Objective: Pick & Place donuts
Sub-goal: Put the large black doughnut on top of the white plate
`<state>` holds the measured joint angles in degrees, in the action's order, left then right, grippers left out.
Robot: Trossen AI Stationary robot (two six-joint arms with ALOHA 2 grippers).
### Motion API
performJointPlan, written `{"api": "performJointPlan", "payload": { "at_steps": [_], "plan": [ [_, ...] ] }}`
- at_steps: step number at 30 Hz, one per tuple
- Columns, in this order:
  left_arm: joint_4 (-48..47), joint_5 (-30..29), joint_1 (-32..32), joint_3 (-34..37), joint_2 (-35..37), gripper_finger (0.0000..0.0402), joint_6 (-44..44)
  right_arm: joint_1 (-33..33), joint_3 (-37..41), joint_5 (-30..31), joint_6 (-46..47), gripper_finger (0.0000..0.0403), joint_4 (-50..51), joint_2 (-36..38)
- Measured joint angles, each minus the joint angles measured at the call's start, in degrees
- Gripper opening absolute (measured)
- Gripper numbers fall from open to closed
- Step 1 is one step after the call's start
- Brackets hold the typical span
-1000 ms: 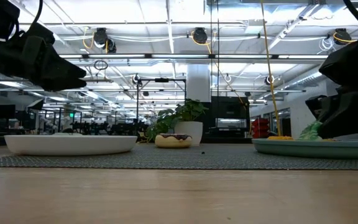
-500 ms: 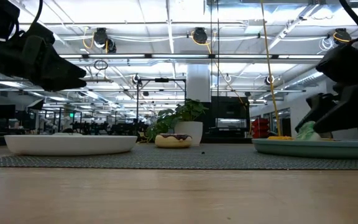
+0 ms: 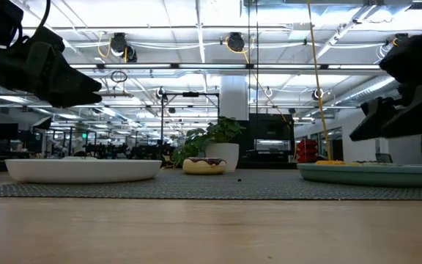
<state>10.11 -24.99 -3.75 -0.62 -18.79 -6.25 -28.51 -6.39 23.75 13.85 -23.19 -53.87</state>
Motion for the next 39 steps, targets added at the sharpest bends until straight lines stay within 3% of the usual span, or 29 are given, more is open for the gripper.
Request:
{"api": "performJointPlan", "payload": {
  "at_steps": [8,23,28,39],
  "plan": [
    [0.0,0.0,0.0,0.0,0.0,0.0379,0.0,0.0,0.0,0.2,-10.0,0.0229,5.0,13.0],
    [0.0,0.0,0.0,0.0,0.0,0.0379,0.0,-0.1,0.3,-0.2,-13.3,0.0225,13.2,32.1],
    [0.0,0.0,0.0,0.0,0.0,0.0379,0.0,-0.1,3.1,-7.3,-19.9,0.0222,13.4,39.7],
    [0.0,0.0,0.0,0.0,0.0,0.0379,0.0,0.9,3.8,-7.5,-24.4,0.0222,19.7,53.7]
  ]
}}
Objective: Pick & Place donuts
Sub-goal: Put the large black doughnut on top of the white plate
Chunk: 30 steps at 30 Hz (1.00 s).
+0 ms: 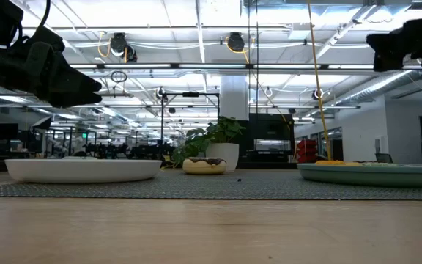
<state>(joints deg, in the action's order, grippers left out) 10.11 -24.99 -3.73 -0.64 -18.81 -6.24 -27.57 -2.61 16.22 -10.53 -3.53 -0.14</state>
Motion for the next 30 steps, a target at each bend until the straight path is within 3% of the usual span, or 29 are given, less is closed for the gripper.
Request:
{"api": "performJointPlan", "payload": {
  "at_steps": [7,15,19,25,30],
  "plan": [
    [0.3,0.0,0.0,0.0,0.0,0.0379,0.0,5.1,0.0,-2.2,-1.0,0.0226,2.0,0.0],
    [0.6,0.0,0.0,0.0,0.1,0.0379,0.0,8.8,1.7,-22.4,2.1,0.0224,1.6,-0.1],
    [0.6,0.0,0.0,0.0,0.1,0.0379,0.0,8.8,1.7,-20.6,1.8,0.0228,1.6,-0.4],
    [0.6,0.0,0.0,0.0,0.1,0.0379,0.0,8.9,1.7,-10.7,2.3,0.0228,1.6,-0.6],
    [0.6,0.0,0.0,0.0,0.1,0.0379,0.0,8.9,1.7,-10.3,5.5,0.0227,1.5,-0.6]
  ]
}}
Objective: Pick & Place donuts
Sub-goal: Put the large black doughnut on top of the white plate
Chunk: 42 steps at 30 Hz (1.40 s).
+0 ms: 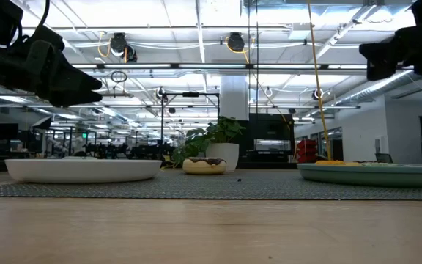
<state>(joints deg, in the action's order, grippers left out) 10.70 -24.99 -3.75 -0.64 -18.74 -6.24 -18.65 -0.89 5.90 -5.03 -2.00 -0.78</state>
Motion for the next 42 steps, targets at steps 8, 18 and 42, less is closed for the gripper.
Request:
{"api": "performJointPlan", "payload": {
  "at_steps": [8,18,42],
  "plan": [
    [2.8,0.0,0.0,0.0,0.0,0.0379,7.8,0.0,0.0,0.0,1.0,0.0228,0.0,0.0],
    [4.0,1.7,0.0,0.0,0.0,0.0379,10.8,0.0,0.0,0.0,1.3,0.0228,0.0,0.0],
    [8.0,9.0,0.0,0.0,0.0,0.0379,-8.4,0.0,0.0,0.0,1.3,0.0223,0.0,0.0]
  ]
}}
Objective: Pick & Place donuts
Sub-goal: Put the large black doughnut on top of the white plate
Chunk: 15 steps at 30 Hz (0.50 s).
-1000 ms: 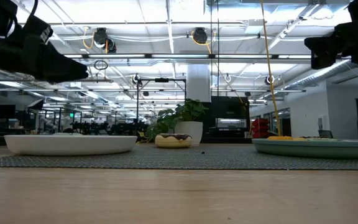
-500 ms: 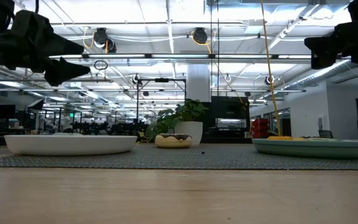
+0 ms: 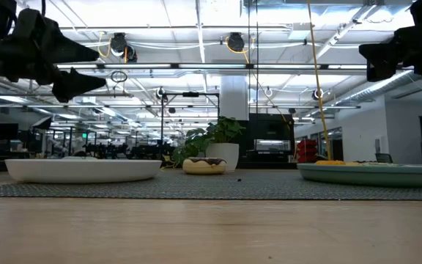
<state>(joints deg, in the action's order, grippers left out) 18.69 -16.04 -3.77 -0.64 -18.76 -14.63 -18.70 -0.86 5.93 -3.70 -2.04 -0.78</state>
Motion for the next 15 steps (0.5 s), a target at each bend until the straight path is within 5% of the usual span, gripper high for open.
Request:
{"api": "performJointPlan", "payload": {
  "at_steps": [9,15],
  "plan": [
    [-2.9,-3.7,0.0,-5.4,-10.4,0.0379,-9.3,0.0,0.0,0.0,0.0,0.0223,0.0,0.0],
    [-7.0,-5.1,0.0,-20.7,-30.9,0.0379,2.5,0.0,0.0,0.0,0.0,0.0225,-0.1,0.0]
  ]
}}
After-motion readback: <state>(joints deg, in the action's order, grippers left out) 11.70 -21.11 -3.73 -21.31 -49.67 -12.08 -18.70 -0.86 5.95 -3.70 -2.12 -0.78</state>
